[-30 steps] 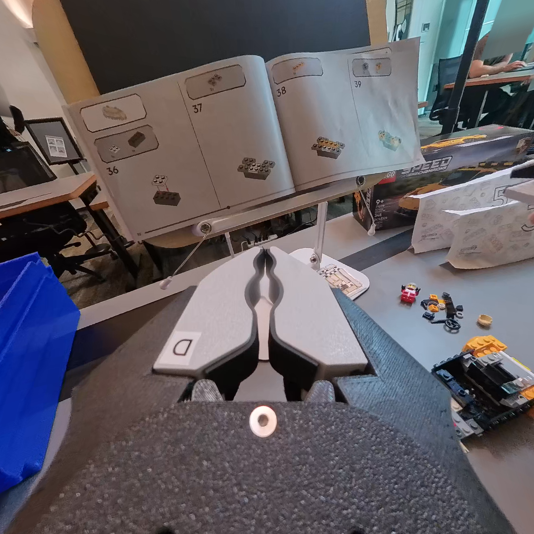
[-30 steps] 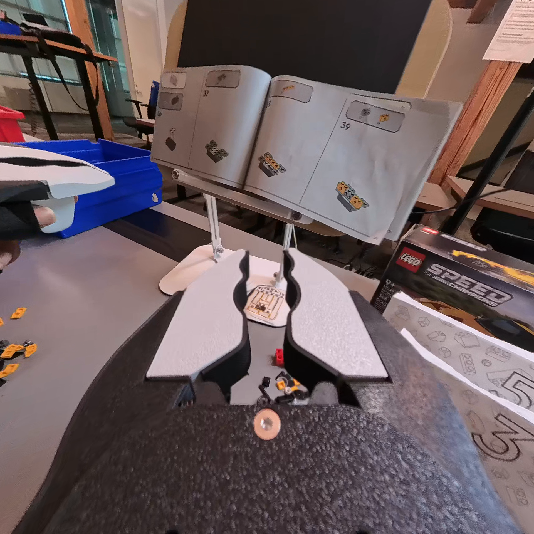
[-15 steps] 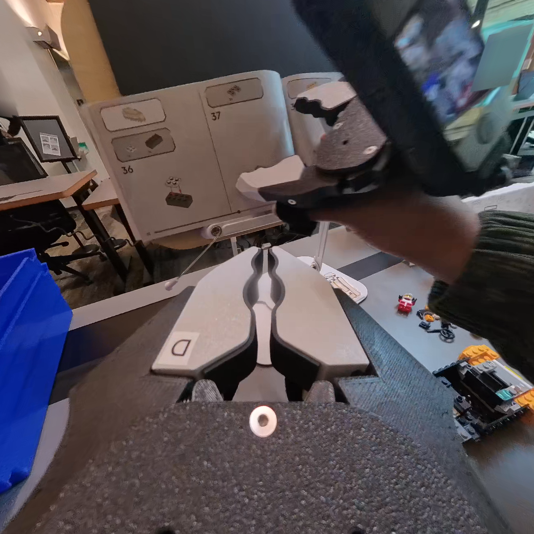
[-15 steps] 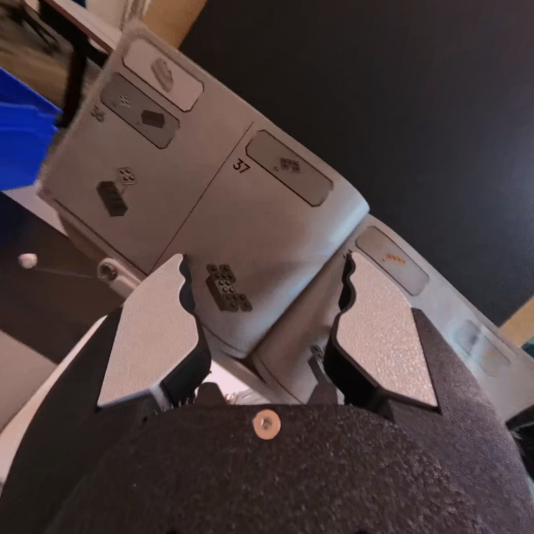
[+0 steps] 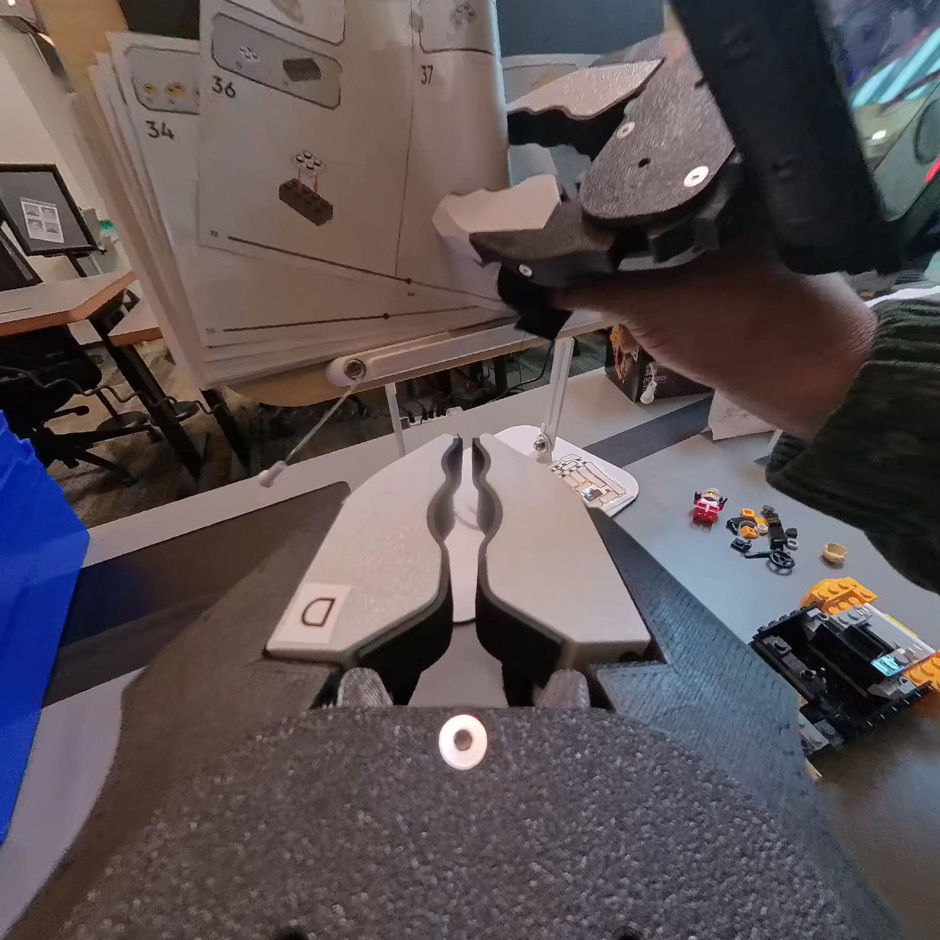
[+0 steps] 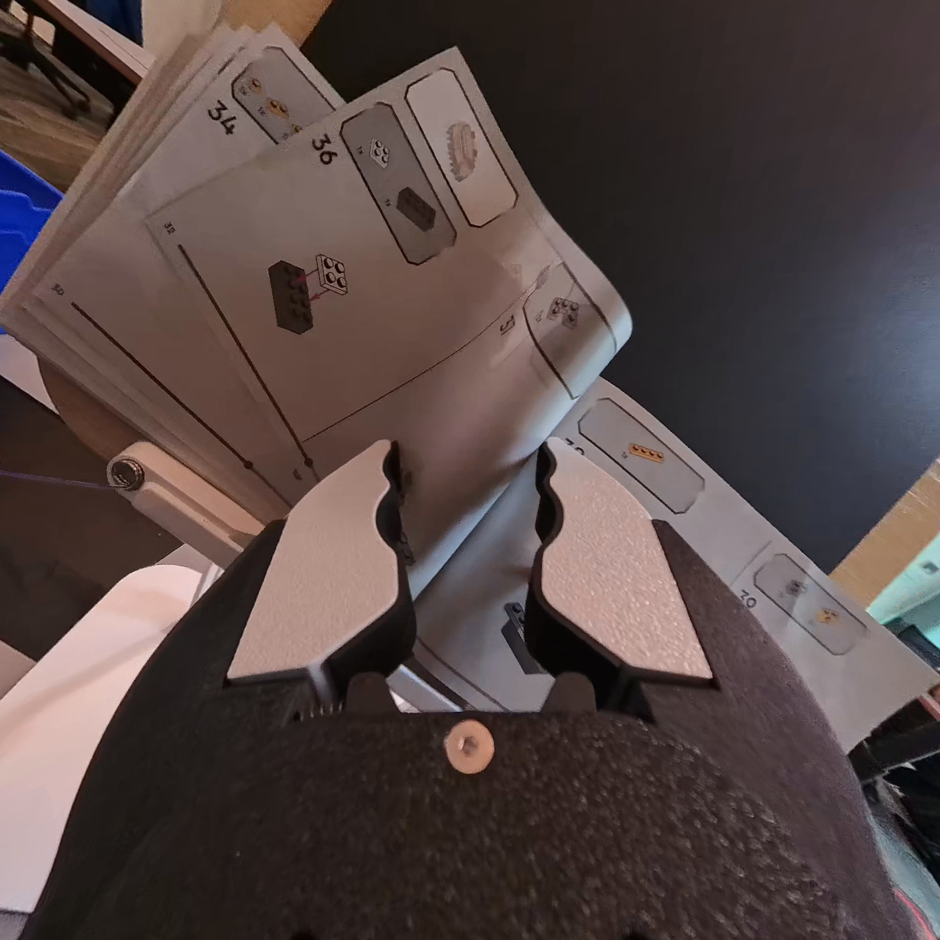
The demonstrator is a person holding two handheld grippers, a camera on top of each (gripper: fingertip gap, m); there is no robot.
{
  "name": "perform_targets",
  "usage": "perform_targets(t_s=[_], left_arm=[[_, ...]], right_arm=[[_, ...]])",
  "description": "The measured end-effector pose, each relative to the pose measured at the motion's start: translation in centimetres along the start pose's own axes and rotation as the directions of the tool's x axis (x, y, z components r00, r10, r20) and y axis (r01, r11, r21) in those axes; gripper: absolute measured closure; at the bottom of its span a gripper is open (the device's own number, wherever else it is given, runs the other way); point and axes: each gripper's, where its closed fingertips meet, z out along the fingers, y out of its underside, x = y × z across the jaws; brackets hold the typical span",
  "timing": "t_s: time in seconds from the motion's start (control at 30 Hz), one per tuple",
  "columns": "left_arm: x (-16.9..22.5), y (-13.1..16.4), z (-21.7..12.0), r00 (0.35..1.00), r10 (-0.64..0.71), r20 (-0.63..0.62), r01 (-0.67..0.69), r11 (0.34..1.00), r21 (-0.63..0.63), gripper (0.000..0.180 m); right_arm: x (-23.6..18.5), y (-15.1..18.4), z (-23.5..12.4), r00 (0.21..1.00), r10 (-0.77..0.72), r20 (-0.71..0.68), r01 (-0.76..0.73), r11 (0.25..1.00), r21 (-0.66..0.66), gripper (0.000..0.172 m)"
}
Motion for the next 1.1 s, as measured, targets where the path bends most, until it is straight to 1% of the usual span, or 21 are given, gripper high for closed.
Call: perform_targets(t_s=[0.07,0.23,0.37,0.5,0.7,0.83,0.9,0.93,1.0,1.03,1.1], left_arm=[[0.3,0.4,0.1,1.0,0.002,-0.008,-0.002,1.0,-0.01,0.177],[0.7,0.8,0.3,1.0,0.019,-0.018,-0.019,1.0,-0.02,0.177],[1.1,1.0,0.4,0.999,0.019,-0.029,-0.02,0.999,-0.026,0.177],[1.2,0.9,0.5,0.999,0.014,-0.038,-0.015,1.0,-0.026,0.176],[0.9,-0.7,1.5,0.998,-0.031,-0.057,0.03,0.999,-0.017,0.164],[-1.0,-2.4,3.2,0.991,-0.117,-0.059,0.116,0.993,-0.01,0.149],[-2.4,-3.7,4.3,0.981,-0.185,-0.058,0.187,0.982,0.021,0.145],[-3.0,-4.0,5.0,0.969,-0.237,-0.07,0.239,0.971,0.022,0.14],[-3.5,-4.5,6.5,0.925,-0.356,-0.136,0.361,0.933,0.012,0.13],[-3.3,-5.1,6.9,0.894,-0.404,-0.194,0.417,0.909,0.03,0.126],[-3.1,-6.6,7.3,0.845,-0.453,-0.285,0.49,0.869,0.074,0.131]], right_arm=[[0.3,-0.1,-0.4,1.0,0.021,0.019,-0.021,1.0,0.012,0.129],[0.8,0.0,-1.1,0.997,0.054,0.058,-0.055,0.998,0.018,0.143],[1.2,0.1,-1.3,0.996,0.058,0.064,-0.059,0.998,0.013,0.148],[1.5,0.4,-1.3,0.992,0.096,0.081,-0.097,0.995,0.007,0.154],[2.1,1.1,-1.3,0.96,0.235,0.154,-0.235,0.972,-0.013,0.16],[2.5,1.8,-1.1,0.933,0.302,0.196,-0.299,0.953,-0.044,0.162],[2.7,2.1,-1.1,0.925,0.317,0.207,-0.313,0.948,-0.054,0.163],[2.8,2.3,-1.1,0.922,0.323,0.212,-0.318,0.946,-0.059,0.164],[2.9,2.5,-1.1,0.916,0.331,0.226,-0.326,0.943,-0.062,0.164],[2.9,2.6,-1.1,0.914,0.332,0.232,-0.326,0.943,-0.063,0.164],[3.0,2.6,-1.1,0.914,0.326,0.242,-0.32,0.945,-0.062,0.164]])
